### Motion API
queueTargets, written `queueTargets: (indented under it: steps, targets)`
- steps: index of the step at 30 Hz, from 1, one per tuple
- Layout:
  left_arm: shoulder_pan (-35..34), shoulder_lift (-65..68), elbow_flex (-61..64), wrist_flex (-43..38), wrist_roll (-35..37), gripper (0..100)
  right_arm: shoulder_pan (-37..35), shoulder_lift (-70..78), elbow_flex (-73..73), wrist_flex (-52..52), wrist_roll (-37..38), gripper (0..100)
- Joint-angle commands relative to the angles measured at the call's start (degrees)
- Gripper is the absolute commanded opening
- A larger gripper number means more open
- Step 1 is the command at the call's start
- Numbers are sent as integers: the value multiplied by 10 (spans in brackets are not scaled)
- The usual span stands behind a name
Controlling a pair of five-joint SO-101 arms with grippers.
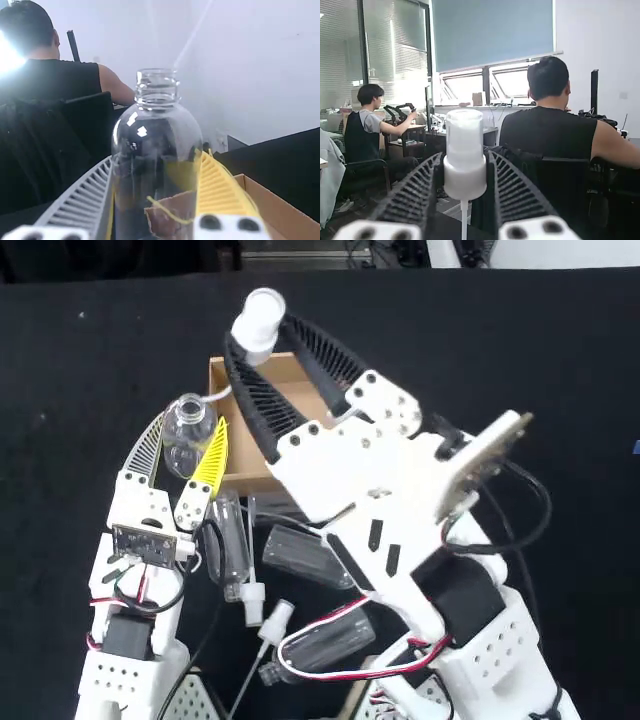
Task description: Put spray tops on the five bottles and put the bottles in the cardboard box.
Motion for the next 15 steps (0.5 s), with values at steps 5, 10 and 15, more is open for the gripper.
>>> queueTargets:
  steps: [5,10,15]
  targets:
    - [64,-15,13,-9,6,30,-11,-17,7,-2,-4,11]
    - [108,-12,13,54,6,30,-11,-17,4,-3,-4,11]
    - [152,-13,13,86,4,30,-9,-17,6,1,0,11]
